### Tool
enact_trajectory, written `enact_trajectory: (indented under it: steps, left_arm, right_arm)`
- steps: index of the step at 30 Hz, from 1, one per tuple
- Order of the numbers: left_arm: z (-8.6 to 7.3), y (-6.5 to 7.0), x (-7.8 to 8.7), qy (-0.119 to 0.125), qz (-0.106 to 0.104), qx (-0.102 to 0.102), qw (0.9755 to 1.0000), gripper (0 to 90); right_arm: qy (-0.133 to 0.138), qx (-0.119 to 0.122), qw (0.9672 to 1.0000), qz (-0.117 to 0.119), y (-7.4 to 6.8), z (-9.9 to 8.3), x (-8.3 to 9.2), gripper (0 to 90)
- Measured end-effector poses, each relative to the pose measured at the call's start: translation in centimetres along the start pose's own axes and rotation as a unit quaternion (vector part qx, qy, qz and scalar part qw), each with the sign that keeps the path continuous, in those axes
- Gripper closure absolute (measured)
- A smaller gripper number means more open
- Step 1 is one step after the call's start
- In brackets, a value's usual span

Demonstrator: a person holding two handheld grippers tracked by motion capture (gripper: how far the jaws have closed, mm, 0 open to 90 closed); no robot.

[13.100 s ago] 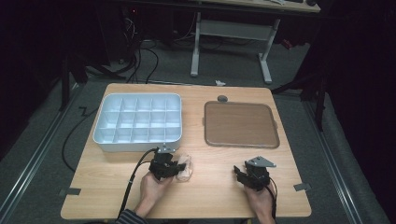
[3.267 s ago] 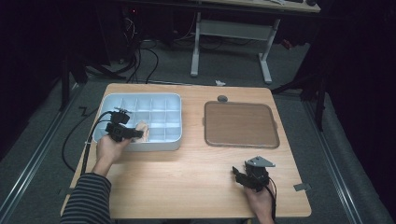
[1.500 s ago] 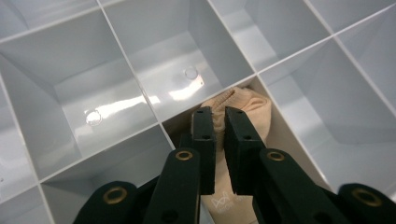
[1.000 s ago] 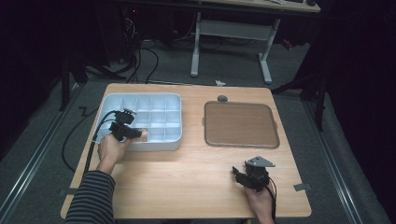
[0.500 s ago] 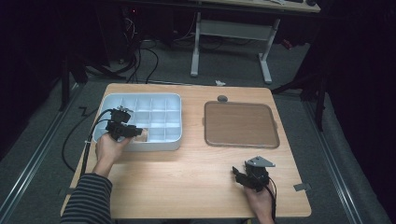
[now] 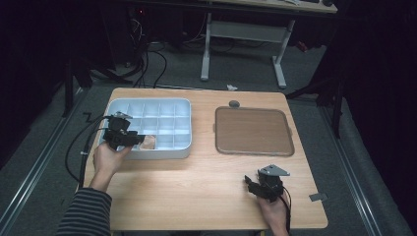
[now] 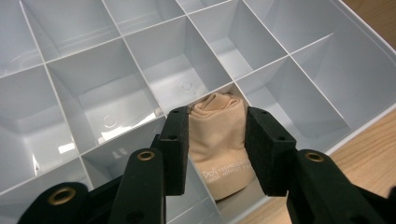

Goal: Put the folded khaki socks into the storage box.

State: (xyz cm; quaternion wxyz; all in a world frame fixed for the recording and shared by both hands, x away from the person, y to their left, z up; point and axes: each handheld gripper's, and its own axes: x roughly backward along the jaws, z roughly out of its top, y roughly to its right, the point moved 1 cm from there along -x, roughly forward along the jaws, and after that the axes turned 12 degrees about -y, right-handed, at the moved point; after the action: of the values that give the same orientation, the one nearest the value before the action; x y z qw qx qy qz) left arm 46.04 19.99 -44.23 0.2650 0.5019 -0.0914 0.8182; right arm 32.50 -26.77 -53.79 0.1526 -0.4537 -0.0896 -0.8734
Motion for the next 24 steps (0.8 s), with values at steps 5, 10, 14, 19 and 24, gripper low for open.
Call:
enact_trajectory:
  steps: [5, 10, 14, 19, 24]
  left_arm:
    - [-0.7, -0.2, 0.6, 0.008, -0.004, 0.003, 1.0000, 60.9]
    - [-1.3, -0.1, 1.1, 0.019, -0.009, 0.004, 0.9998, 60.9]
    - [-1.8, -0.1, 1.3, 0.023, -0.012, 0.005, 0.9996, 61.0]
    - [-2.3, 0.1, 1.5, 0.029, -0.015, 0.002, 0.9995, 60.7]
    - [-3.0, 0.3, 1.9, 0.036, -0.020, 0.002, 0.9992, 60.5]
  right_arm:
    - [0.000, 0.000, 1.0000, 0.000, 0.0, 0.0, 0.0, 40.5]
    - [0.000, 0.000, 1.0000, 0.000, 0.0, 0.0, 0.0, 40.5]
    - [0.000, 0.000, 1.0000, 0.000, 0.0, 0.0, 0.0, 40.5]
    - [0.000, 0.000, 1.0000, 0.000, 0.0, 0.0, 0.0, 40.5]
    - [0.000, -0.001, 1.0000, 0.000, 0.0, 0.0, 0.0, 40.5]
